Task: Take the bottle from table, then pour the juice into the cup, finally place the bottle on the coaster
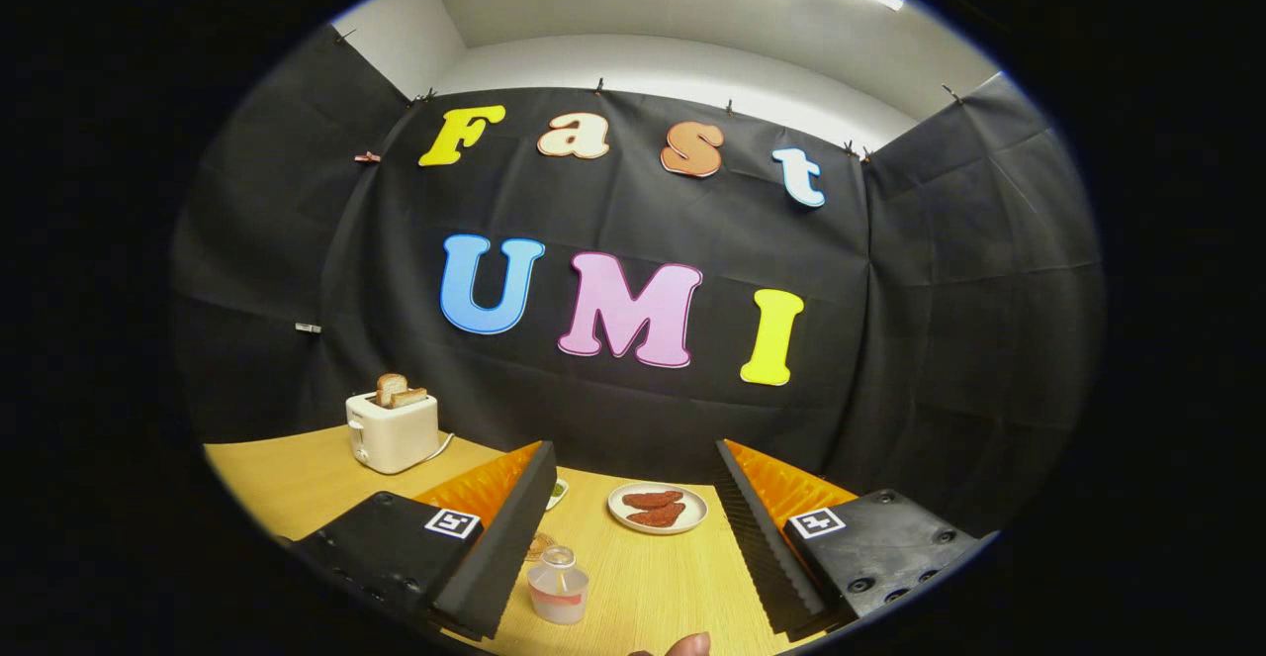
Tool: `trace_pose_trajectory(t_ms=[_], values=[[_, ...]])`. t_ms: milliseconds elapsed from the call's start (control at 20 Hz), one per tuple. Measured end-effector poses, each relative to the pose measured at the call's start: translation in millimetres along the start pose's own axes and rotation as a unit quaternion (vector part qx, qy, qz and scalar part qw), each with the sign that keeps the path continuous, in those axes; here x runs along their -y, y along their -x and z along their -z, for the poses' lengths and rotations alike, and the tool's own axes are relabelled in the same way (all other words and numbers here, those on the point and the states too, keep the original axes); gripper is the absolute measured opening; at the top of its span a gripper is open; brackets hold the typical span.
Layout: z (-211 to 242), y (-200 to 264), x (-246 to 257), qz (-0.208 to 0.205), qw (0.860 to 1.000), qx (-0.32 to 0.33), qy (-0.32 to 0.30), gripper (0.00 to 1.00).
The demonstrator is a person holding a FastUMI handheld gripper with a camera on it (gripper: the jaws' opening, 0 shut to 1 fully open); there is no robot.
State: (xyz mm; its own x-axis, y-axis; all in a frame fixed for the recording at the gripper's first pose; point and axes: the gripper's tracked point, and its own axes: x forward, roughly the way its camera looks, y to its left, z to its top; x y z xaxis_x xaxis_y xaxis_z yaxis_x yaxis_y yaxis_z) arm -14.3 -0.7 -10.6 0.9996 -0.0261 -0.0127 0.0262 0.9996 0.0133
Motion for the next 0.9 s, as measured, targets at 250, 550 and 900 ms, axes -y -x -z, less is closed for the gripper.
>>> trace_pose_trajectory(t_ms=[250,550,900], values=[[-9.9,1.6,-9.3,0.000,1.000,0.020,0.012,0.97],[15.6,0.6,-28.5,-0.013,1.000,0.017,0.001,0.97],[98.9,-7.1,-55.9,-0.029,0.999,-0.007,-0.010,0.97]])
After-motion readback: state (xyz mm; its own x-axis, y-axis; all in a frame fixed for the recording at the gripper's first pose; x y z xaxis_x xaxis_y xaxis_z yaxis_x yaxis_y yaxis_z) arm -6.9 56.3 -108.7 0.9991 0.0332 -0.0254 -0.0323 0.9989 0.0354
